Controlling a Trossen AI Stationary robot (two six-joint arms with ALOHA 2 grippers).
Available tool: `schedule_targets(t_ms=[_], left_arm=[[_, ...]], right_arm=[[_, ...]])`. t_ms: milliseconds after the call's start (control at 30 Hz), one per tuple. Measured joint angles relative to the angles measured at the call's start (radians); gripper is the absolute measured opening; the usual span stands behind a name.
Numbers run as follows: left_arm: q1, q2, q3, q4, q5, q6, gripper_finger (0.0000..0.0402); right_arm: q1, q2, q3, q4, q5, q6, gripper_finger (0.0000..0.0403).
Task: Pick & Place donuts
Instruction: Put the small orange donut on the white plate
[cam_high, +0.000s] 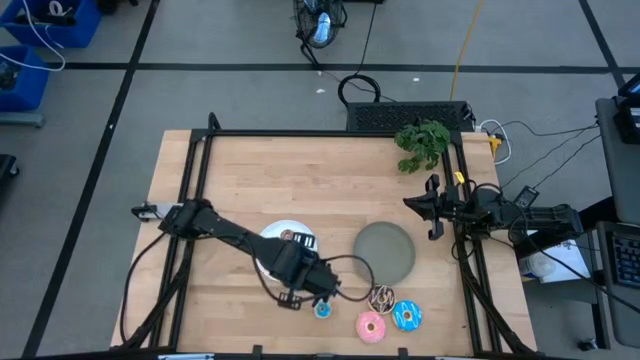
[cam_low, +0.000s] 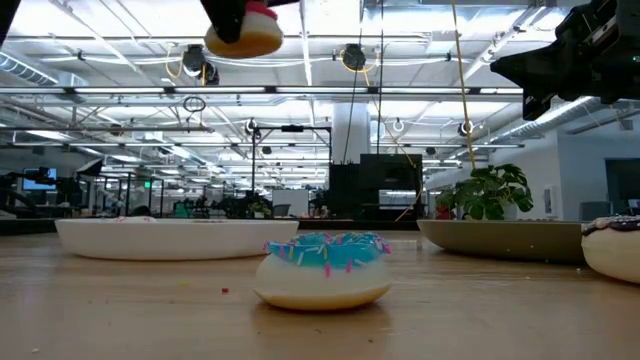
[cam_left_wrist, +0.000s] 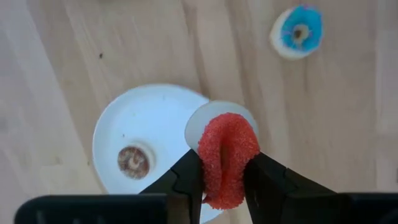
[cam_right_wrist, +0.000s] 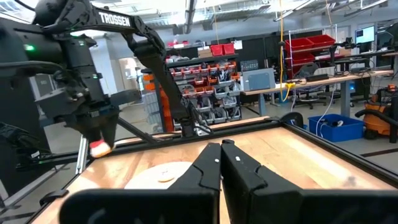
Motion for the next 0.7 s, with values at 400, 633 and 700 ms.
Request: schedule_targets(t_ms=[400, 633, 700], left_arm=[[0.155, 0.000, -0.001, 0.014, 0.029, 0.117, 0.0104], [0.194, 0.000, -0.108, 0.117, 0.057, 0.197, 0.0104], [0.192, -0.010, -0.177, 0.143, 0.071, 0.197, 0.0104]], right_arm=[[0.000, 0.000, 0.000, 0.000, -0.001, 0.000, 0.0000], [0.000, 0.000, 0.000, -0.010, -0.002, -0.002, 0.0000], [0.000, 0.000, 0.000, -0.012, -0.002, -0.002, 0.0000]])
